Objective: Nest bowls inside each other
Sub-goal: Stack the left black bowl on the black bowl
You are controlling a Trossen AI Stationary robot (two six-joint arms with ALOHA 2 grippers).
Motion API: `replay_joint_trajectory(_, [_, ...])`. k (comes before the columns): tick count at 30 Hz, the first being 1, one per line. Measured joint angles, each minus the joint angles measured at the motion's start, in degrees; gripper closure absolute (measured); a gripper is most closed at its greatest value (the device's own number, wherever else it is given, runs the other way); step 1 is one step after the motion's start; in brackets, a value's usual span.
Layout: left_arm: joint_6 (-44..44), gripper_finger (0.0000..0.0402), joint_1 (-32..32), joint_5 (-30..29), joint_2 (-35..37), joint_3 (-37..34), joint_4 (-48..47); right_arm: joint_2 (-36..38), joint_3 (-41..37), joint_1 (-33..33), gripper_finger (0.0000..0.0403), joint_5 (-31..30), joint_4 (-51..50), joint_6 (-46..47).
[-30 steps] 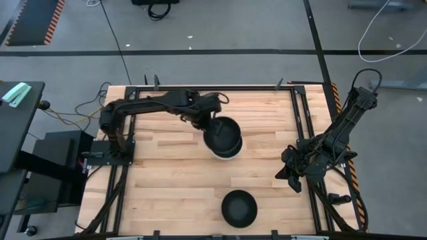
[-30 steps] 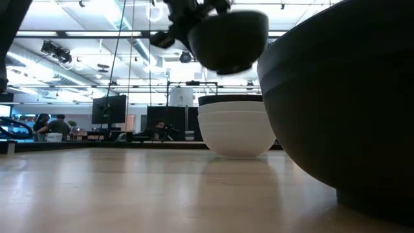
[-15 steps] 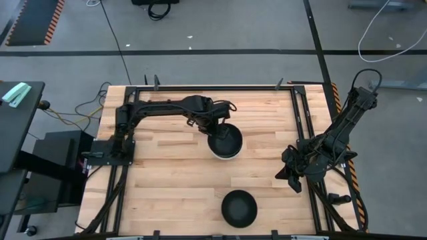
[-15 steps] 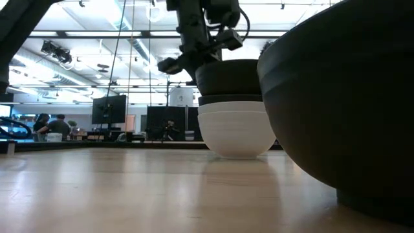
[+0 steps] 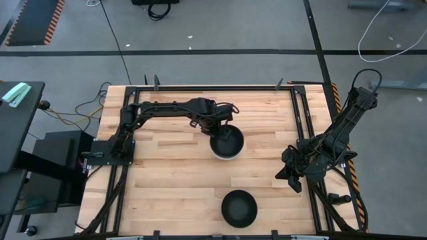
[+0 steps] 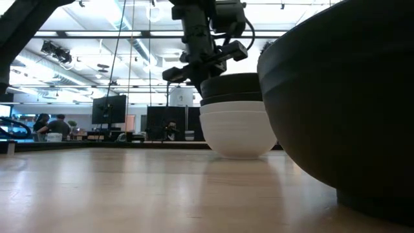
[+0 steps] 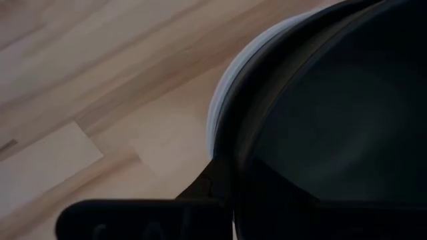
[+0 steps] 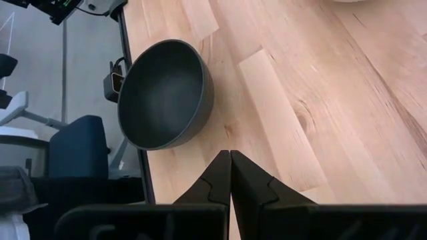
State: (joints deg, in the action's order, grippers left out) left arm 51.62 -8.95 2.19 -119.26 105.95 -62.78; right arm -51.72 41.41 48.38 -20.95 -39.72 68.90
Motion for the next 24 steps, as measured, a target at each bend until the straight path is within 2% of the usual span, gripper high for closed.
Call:
replay_joint_trajectory(3, [0.0, 0.0386, 0.0, -0.2, 0.0, 0.0, 1.1, 0.0, 0.0, 0.0, 0.0390, 0.0, 0.0, 0.0])
replay_joint_trajectory(14, [-1.9, 0.0308, 0.0, 0.7, 0.0, 0.0, 2.3, 0.0, 0.0, 0.0, 0.0390, 0.0, 0.0, 0.0])
replay_joint_trajectory(24, [-1.9, 0.0277, -0.1, 0.7, 2.1, 1.1, 1.9, -0.1, 0.0, 0.0, 0.0390, 0.0, -0.6, 0.1])
